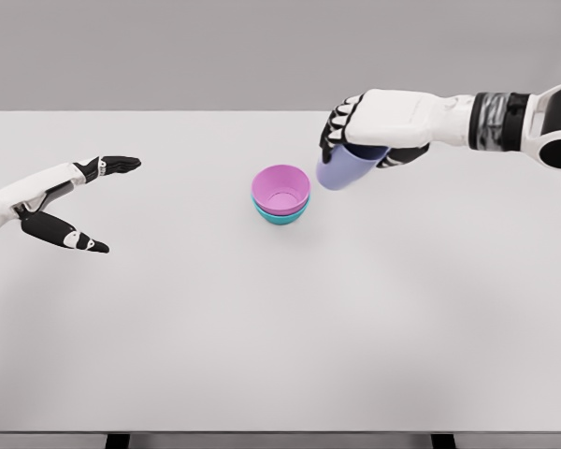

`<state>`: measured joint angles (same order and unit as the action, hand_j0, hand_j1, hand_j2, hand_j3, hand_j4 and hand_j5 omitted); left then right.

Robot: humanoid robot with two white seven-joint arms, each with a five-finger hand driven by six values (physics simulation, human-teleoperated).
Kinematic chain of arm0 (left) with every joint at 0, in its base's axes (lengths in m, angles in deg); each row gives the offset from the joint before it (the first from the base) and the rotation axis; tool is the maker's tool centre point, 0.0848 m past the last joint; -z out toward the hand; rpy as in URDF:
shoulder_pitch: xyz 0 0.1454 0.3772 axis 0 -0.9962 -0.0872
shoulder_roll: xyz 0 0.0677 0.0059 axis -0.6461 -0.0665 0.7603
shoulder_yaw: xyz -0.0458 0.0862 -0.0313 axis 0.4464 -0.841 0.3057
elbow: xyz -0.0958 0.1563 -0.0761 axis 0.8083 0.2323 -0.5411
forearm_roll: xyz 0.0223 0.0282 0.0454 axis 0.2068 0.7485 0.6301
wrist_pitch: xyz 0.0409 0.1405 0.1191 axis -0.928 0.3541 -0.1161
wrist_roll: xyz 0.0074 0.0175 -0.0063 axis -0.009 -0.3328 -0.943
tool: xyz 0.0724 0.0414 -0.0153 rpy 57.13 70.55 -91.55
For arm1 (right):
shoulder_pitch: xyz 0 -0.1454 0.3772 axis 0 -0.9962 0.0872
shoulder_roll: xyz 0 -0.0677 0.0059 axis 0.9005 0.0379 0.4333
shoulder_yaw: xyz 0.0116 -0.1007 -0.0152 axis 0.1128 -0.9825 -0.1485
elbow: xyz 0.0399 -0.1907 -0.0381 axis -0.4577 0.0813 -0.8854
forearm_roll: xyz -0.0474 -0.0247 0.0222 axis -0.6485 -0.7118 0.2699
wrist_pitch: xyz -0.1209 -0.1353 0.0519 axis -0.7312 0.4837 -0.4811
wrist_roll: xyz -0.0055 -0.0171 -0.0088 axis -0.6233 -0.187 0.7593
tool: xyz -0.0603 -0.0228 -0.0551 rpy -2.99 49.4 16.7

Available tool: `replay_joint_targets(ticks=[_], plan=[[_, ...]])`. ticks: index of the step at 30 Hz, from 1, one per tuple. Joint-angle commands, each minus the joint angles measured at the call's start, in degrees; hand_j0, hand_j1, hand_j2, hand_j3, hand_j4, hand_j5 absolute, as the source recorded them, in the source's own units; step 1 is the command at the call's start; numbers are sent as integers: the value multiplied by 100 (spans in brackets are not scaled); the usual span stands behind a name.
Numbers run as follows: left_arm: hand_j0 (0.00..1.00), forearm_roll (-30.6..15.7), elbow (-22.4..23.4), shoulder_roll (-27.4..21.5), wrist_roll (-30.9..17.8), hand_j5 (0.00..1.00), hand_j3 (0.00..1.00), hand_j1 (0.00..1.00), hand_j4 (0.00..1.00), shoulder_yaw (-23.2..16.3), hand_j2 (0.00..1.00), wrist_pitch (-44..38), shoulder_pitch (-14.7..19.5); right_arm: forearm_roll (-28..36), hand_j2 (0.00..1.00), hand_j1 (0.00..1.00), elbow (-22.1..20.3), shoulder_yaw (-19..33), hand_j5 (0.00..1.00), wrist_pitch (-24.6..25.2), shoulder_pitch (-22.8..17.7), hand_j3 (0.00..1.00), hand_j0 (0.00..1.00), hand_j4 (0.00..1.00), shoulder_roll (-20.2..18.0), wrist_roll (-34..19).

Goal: Stacking bowl and cup with both arms

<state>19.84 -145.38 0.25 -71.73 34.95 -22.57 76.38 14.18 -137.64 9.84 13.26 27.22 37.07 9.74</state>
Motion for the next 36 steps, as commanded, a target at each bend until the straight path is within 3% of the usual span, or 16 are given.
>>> replay_joint_targets(ticks=[1, 15, 19, 26, 36], plan=[[100, -47, 3, -9, 1, 100, 100, 100, 100, 3, 100, -11, 0, 28, 60, 60, 11, -3, 60, 21, 17, 60, 60, 60, 124, -6], [100, -47, 3, -18, 1, 100, 100, 100, 100, 4, 100, -11, -26, -86, 60, 60, 477, -47, 60, 21, 237, 60, 60, 60, 836, -6], [100, -56, 3, -18, 1, 100, 100, 100, 100, 3, 100, -11, -26, -288, 59, 59, 873, -56, 59, 3, 237, 59, 59, 59, 1188, -6], [100, -56, 3, -9, 1, 100, 100, 100, 100, 12, 100, -11, -44, -297, 59, 59, 1101, -275, 59, 3, 281, 59, 59, 59, 1267, -6], [100, -56, 3, -18, 1, 100, 100, 100, 100, 12, 100, -11, -44, -306, 60, 60, 1101, -442, 60, 3, 308, 60, 60, 60, 1267, -6]])
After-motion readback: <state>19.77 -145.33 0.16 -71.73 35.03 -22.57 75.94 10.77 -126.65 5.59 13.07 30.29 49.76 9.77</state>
